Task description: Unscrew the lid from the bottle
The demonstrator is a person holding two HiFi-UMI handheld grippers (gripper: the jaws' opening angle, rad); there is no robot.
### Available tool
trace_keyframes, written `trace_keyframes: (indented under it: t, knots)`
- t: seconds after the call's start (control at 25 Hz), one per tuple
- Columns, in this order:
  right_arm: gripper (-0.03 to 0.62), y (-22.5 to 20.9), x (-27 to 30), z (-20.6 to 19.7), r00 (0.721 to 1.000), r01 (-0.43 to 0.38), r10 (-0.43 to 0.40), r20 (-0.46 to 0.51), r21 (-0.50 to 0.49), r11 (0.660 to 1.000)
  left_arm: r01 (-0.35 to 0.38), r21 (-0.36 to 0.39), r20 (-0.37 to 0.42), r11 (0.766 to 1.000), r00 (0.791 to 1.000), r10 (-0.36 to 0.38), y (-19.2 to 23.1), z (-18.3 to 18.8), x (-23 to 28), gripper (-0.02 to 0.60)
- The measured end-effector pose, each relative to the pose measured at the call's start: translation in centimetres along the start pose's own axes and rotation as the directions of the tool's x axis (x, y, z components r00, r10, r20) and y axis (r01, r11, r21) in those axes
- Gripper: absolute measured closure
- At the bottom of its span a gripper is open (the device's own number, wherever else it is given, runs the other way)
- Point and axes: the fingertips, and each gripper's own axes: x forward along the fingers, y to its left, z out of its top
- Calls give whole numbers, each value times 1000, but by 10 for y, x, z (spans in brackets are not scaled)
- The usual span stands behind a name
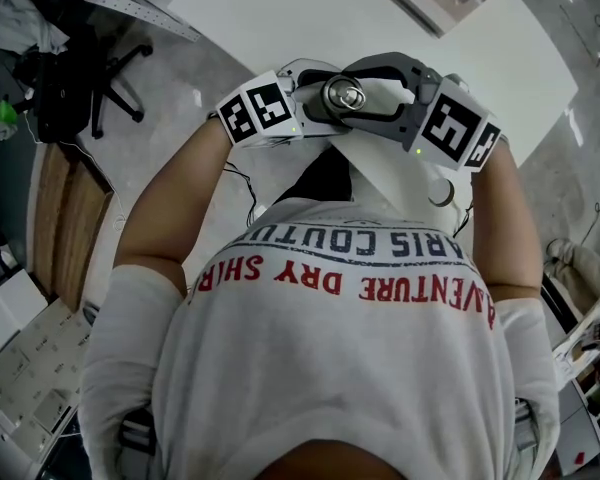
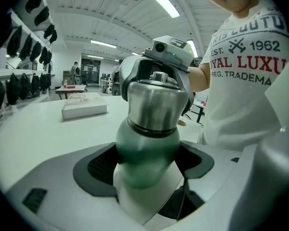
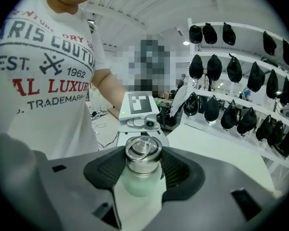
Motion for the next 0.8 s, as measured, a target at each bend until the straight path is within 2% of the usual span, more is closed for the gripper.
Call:
trace_keyframes:
  t: [0.12,0.28,0.48,0.56,0.64,0.8]
  knots:
    - [359,-2,-1,2,1000,-27,27,-11,-19,999,22,12,-10,1000,1000,-22,1,2,0,203]
    - [359,-1,-2,4,999,-35,35,-22,-13,999,18,8,5,1000,1000,-18,0,4,-3,202]
    - [356,-1,-3,3,1000,-8,8,-16,-1,1000,-9,-10,24,1000,1000,9,1,4,-1,202]
    - [324,0,-4,6,1000,8,-9,19,35,999,-30,-26,35,999,999,30,2,3,-2,204]
    - [295,-1,-6,12,997,38,-42,58,76,996,-57,-44,48,997,997,60,4,3,-4,204]
    - [294,-10,-12,15,977,175,-191,101,144,974,-137,-99,78,986,986,145,5,4,-4,204]
